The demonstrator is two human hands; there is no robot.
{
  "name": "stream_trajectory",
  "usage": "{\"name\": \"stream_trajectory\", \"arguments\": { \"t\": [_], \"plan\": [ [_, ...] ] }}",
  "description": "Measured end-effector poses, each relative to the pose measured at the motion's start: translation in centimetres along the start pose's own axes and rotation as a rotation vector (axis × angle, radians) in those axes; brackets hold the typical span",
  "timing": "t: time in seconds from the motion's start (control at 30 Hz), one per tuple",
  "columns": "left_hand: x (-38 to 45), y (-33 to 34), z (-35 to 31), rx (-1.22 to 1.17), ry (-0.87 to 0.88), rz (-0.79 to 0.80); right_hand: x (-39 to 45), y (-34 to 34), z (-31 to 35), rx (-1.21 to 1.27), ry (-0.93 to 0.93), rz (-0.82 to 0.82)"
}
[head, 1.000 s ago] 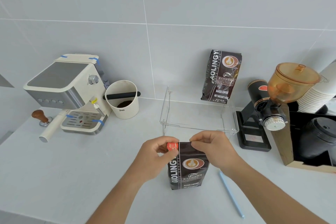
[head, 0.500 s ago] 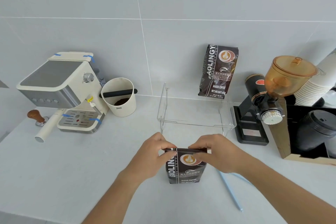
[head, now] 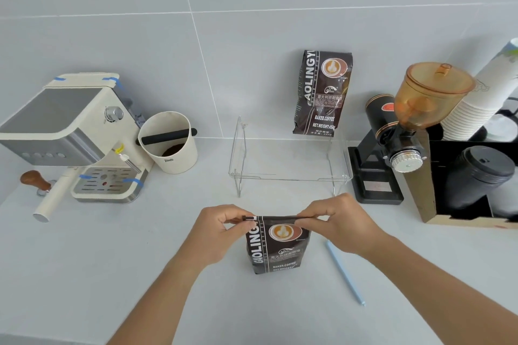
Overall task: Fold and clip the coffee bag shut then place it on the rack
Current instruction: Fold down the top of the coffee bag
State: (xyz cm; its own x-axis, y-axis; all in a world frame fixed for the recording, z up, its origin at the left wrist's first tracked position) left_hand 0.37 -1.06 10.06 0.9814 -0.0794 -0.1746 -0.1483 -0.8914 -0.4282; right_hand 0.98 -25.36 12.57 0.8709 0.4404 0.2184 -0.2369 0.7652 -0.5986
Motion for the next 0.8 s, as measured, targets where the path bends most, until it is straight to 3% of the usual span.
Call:
{"name": "stream_trajectory", "arguments": {
  "t": [0.13,0.3,0.6,0.8],
  "plan": [
    [-0.2,0.1,0.5,-0.052,-0.021,-0.002,-0.8,-1.8,-1.9,0.14,0.189,-0.046],
    [-1.0,0.3,1.5,-0.127,-0.054,-0.008,-4.1,-4.8,-6.7,-0.039,0.36,-0.131],
    [-1.8,1.5,1.7,-0.292,-0.121,-0.08,-12.5,-1.8,-14.7,-0.352,0.677,0.066],
    [-2.1,1.9,1.7,-0.336,-0.118,-0.114,-13.6,0.6,-16.1,-0.473,0.711,0.131]
  ]
}}
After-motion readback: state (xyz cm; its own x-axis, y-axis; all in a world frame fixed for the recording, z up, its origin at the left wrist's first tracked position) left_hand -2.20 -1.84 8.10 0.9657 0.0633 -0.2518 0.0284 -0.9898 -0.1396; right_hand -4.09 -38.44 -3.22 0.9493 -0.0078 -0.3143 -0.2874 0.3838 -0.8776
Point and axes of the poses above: each hand's wrist, its own x-axis towards the middle knuckle, its own y-axis out of the palm, z = x × y, the point moved 3 cm from there along x, towards the middle knuckle, and after that the axes turned 9 degrees about -y, right-handed, at the moved point
